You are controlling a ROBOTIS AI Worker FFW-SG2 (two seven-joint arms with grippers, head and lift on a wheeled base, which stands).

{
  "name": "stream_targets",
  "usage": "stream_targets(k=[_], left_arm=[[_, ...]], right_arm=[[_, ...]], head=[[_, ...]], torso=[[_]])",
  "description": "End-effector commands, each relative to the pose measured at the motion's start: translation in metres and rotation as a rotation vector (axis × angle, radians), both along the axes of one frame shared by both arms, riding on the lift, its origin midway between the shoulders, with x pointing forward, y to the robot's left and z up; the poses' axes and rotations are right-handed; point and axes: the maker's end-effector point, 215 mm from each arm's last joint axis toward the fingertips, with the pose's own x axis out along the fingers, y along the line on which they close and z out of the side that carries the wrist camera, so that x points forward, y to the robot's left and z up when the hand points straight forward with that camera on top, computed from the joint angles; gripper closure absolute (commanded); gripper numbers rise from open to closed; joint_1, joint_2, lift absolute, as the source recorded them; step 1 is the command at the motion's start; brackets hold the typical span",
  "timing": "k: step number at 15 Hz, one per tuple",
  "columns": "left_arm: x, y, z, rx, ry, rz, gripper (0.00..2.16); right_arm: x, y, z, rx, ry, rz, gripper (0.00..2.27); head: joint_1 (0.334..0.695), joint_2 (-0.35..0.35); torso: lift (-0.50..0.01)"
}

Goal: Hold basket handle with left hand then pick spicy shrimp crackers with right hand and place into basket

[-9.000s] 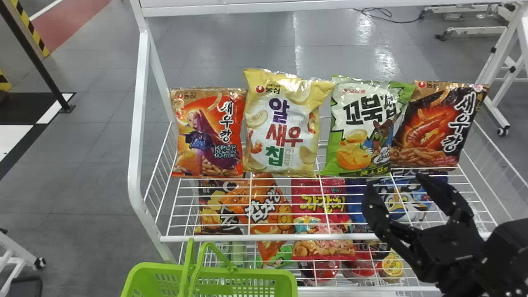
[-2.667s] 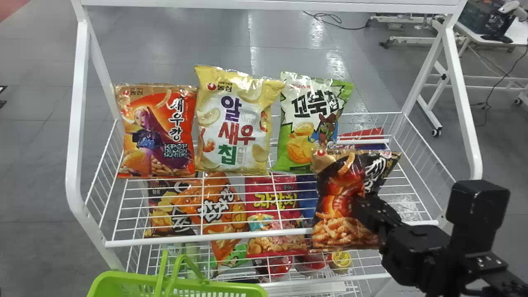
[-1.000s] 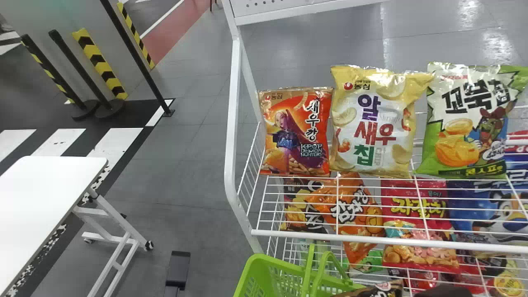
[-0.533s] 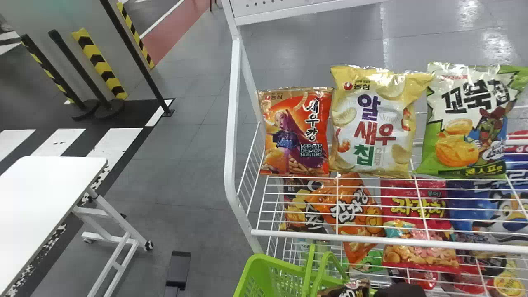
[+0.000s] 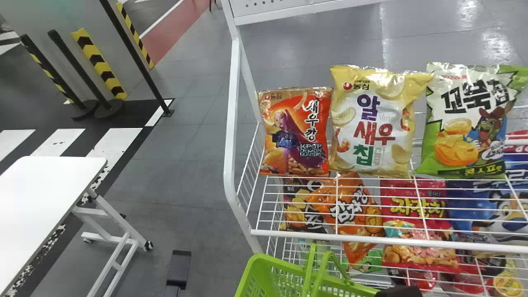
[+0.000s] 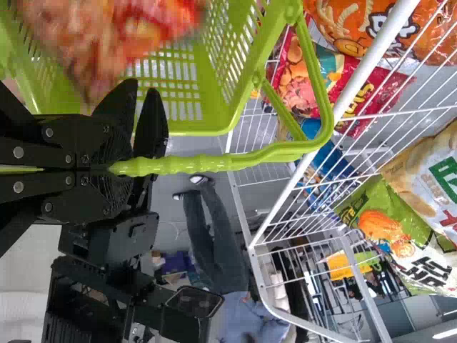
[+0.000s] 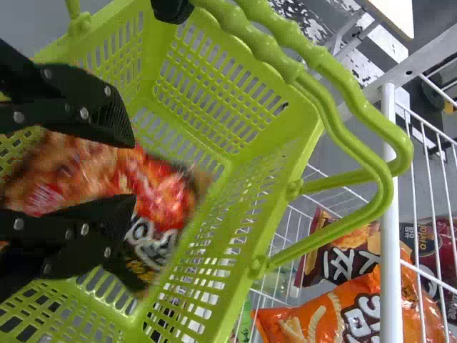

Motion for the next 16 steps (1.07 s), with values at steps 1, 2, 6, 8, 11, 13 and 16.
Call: stream_targets(k=[1,2,6,8,11,13,16], left_arm=[[0.0,0.0,-0.001,0.002,0.001,0.001,1.89],[0.0,0.0,-0.001,0.003,0.002,0.001,1.89],[0.003,0.004,-0.005,0.022,0.003,0.008,1.89],[0.003,0.005,-0.006,0.022,0.005,0.013,1.89],[0.003,0.004,-0.007,0.019,0.008,0.015,1.89],[0.003,0.005,-0.007,0.018,0.009,0.019,1.89],[0.003,0.005,-0.009,0.02,0.013,0.021,1.89]], right_arm=[[0.004,-0.01,0.003,-0.028,-0.031,-0.01,0.05],[0.007,-0.018,0.005,-0.056,-0.058,-0.024,0.05],[0.015,-0.05,0.02,-0.153,-0.166,-0.065,0.04],[0.032,-0.064,0.038,-0.152,-0.242,-0.12,0.06],[0.068,-0.086,0.074,-0.12,-0.379,-0.213,0.06],[0.093,-0.094,0.106,-0.059,-0.498,-0.264,0.04],[0.124,-0.102,0.175,0.067,-0.727,-0.33,0.03]], head=[[0.695,0.35],[0.695,0.35],[0.695,0.35],[0.695,0.35],[0.695,0.35],[0.695,0.319],[0.695,0.26]], torso=[[-0.037],[-0.037],[-0.037],[-0.037],[-0.037],[-0.037],[-0.037]])
